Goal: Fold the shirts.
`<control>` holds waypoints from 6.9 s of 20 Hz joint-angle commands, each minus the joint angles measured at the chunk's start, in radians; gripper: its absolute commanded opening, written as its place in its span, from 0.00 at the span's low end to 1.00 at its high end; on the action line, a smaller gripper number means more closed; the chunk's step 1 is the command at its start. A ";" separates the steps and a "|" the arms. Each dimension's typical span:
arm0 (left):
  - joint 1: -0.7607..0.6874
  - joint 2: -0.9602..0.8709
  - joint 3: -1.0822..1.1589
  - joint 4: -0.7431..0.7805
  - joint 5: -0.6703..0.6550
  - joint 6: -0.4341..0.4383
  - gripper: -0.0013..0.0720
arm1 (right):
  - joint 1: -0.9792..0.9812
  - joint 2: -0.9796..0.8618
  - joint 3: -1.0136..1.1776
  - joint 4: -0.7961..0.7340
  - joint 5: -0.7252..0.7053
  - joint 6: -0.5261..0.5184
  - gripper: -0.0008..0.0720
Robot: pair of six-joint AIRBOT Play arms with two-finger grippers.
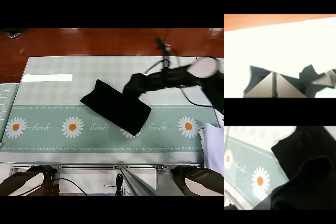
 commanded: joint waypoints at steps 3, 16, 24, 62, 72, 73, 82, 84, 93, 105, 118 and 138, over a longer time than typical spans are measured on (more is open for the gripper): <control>0.025 0.343 -0.373 0.227 -0.022 -0.008 0.05 | 0.130 -0.440 0.372 -0.008 -0.005 0.062 0.04; 0.024 0.448 -1.001 0.088 0.247 -0.052 0.05 | -0.032 -0.476 0.535 0.048 0.232 0.077 0.88; 0.022 0.425 -1.003 0.088 0.248 -0.052 0.05 | -0.311 0.288 -0.151 -0.668 0.148 0.307 0.88; -0.052 0.422 -1.003 0.049 0.298 -0.053 0.05 | -0.681 0.119 0.579 -0.445 0.734 0.318 0.04; -0.052 0.422 -1.003 0.035 0.320 -0.052 0.05 | -1.229 0.549 0.136 -0.898 0.835 0.252 0.04; -0.052 0.422 -1.003 0.035 0.323 -0.052 0.05 | -1.269 0.604 0.063 -0.977 0.835 0.234 0.04; -0.052 0.380 -1.001 0.002 0.272 0.002 0.05 | -1.338 0.691 -0.123 -1.043 0.698 0.294 0.88; -0.051 0.313 -0.948 -0.080 0.290 0.084 0.05 | -1.282 0.600 0.016 -0.908 0.613 0.295 0.82; -0.130 0.018 -0.292 -0.114 0.228 0.113 0.05 | -0.490 0.253 0.158 -0.415 0.109 0.099 0.04; -0.175 -0.091 -0.543 0.284 0.281 -0.052 0.05 | -0.109 -0.027 -0.043 -0.901 0.079 0.299 0.04; -0.176 -0.091 -0.543 0.284 0.282 -0.052 0.05 | -0.109 -0.027 -0.043 -0.902 0.078 0.299 0.04; -0.176 -0.091 -0.543 0.284 0.282 -0.052 0.05 | -0.110 -0.027 -0.043 -0.902 0.078 0.299 0.04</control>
